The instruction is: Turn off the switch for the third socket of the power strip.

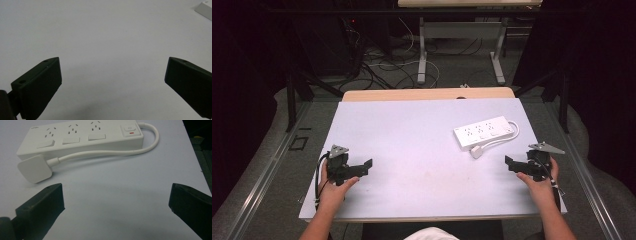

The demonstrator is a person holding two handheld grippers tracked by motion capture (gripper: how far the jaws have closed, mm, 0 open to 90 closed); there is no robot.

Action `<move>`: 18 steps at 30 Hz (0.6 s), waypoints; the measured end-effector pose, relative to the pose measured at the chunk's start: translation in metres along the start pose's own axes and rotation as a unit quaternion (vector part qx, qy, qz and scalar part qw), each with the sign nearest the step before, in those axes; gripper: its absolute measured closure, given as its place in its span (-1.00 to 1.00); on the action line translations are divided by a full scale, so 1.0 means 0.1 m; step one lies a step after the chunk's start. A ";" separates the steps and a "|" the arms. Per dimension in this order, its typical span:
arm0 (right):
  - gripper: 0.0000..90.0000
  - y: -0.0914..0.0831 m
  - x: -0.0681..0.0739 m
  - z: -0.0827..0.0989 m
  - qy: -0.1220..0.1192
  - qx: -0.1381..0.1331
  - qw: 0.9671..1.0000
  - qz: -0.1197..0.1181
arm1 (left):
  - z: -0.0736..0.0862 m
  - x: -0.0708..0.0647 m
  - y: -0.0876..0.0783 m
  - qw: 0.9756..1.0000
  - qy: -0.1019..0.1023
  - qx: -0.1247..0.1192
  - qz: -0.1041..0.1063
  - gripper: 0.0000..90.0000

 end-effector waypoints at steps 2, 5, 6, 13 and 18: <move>-1.00 0.02 -0.02 0.01 0.008 0.003 1.000 0.000 | 0.00 0.00 0.00 1.000 0.000 -0.001 0.000 -0.98; -1.00 0.05 -0.02 0.03 0.011 0.007 1.000 0.000 | 0.00 0.00 0.00 1.000 0.000 -0.001 0.000 -0.98; -1.00 0.06 -0.03 0.03 0.010 0.008 1.000 0.000 | 0.00 0.00 0.01 1.000 0.000 -0.001 0.000 -0.98; -1.00 0.10 -0.02 0.05 0.010 0.012 1.000 0.003 | 0.00 0.01 0.01 1.000 0.000 -0.002 0.000 -0.98; -1.00 0.11 -0.02 0.06 0.011 0.016 1.000 0.001 | 0.00 0.02 0.00 1.000 0.000 0.000 -0.001 -0.98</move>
Point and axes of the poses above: each handheld gripper's, and its own axes: y roughly forward along the jaws, z roughly out of its underside, x roughly to its left, the point moved 10 cm from there along y, roughly forward along the jaws, and after that the axes turned 12 degrees about z, right-handed, at the moved point
